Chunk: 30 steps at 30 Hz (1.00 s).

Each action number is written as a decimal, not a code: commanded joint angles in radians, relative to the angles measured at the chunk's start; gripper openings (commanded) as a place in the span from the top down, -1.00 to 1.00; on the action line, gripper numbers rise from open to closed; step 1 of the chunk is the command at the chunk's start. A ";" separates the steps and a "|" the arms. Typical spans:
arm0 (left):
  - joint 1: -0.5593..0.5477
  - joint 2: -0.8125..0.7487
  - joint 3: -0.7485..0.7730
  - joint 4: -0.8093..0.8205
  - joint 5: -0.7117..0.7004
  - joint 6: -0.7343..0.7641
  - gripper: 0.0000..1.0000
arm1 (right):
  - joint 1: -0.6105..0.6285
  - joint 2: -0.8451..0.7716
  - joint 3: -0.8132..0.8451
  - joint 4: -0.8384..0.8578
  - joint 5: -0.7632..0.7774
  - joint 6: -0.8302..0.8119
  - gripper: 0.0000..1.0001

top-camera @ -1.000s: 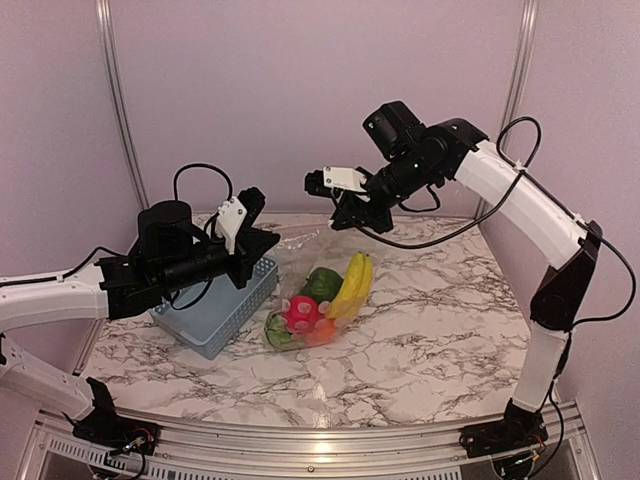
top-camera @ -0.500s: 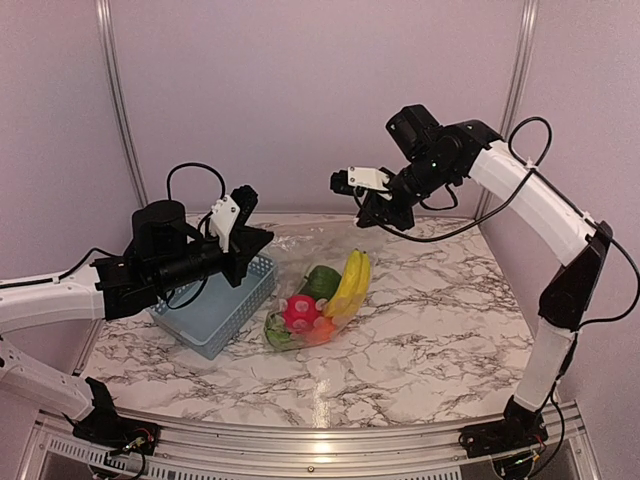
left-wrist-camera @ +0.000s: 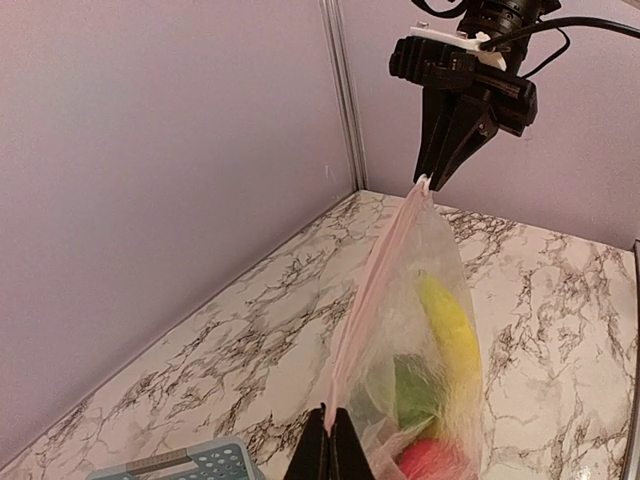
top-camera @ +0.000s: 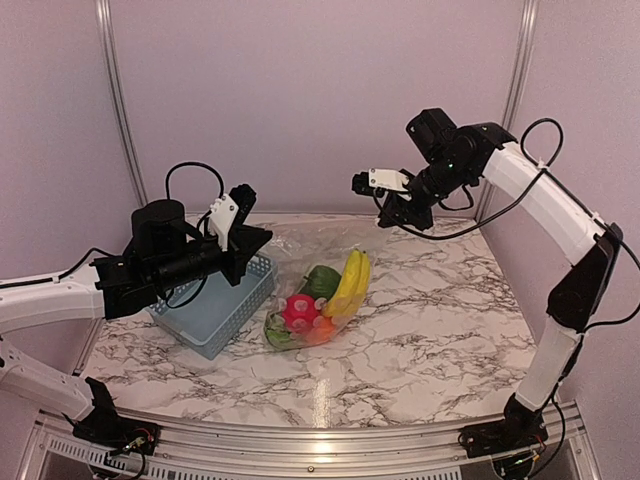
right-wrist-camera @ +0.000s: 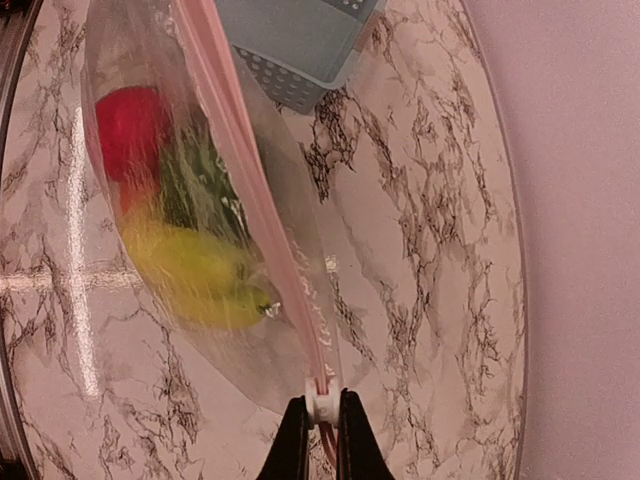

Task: Place the food in the zip-top bag and seal the zipper
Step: Zip the zipper on the zipper food storage bag.

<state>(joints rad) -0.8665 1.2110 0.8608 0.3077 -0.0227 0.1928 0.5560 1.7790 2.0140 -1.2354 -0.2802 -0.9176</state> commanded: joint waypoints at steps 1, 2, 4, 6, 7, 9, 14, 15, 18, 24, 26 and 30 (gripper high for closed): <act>0.020 -0.029 -0.009 -0.013 -0.025 -0.012 1.00 | -0.045 -0.036 -0.025 -0.053 0.111 -0.013 1.00; 0.020 -0.028 -0.009 -0.012 -0.023 -0.013 1.00 | -0.045 -0.038 -0.027 -0.053 0.113 -0.014 1.00; 0.020 -0.028 -0.011 -0.012 -0.021 -0.013 1.00 | -0.046 -0.039 -0.029 -0.053 0.114 -0.012 1.00; 0.022 -0.026 -0.011 -0.010 -0.020 -0.013 1.00 | -0.045 -0.039 -0.028 -0.053 0.116 -0.010 1.00; 0.023 -0.025 -0.011 -0.009 -0.020 -0.013 1.00 | -0.046 -0.039 -0.028 -0.053 0.116 -0.008 1.00; 0.024 -0.022 -0.012 -0.006 -0.018 -0.014 1.00 | -0.046 -0.039 -0.028 -0.053 0.119 -0.006 1.00; 0.025 -0.007 -0.010 0.009 -0.011 -0.019 1.00 | -0.051 -0.038 -0.025 -0.053 0.130 -0.006 1.00; 0.025 0.001 -0.006 0.013 -0.008 -0.019 1.00 | -0.058 -0.037 -0.020 -0.053 0.127 -0.005 1.00; 0.025 0.032 0.018 0.024 0.006 -0.024 1.00 | -0.072 -0.028 -0.006 -0.053 0.123 0.002 1.00; 0.040 0.150 0.105 0.062 0.038 -0.031 1.00 | -0.084 -0.026 0.010 -0.011 0.157 0.019 1.00; 0.056 0.219 0.169 0.073 0.057 -0.039 1.00 | -0.085 -0.023 0.013 0.028 0.180 0.031 1.00; 0.092 0.353 0.318 0.095 0.098 -0.042 1.00 | -0.092 -0.003 0.054 0.102 0.224 0.058 1.00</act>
<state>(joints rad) -0.8085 1.4647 1.0489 0.3466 0.0288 0.1608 0.4812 1.7668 1.9961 -1.2201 -0.1394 -0.9009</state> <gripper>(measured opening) 0.013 0.050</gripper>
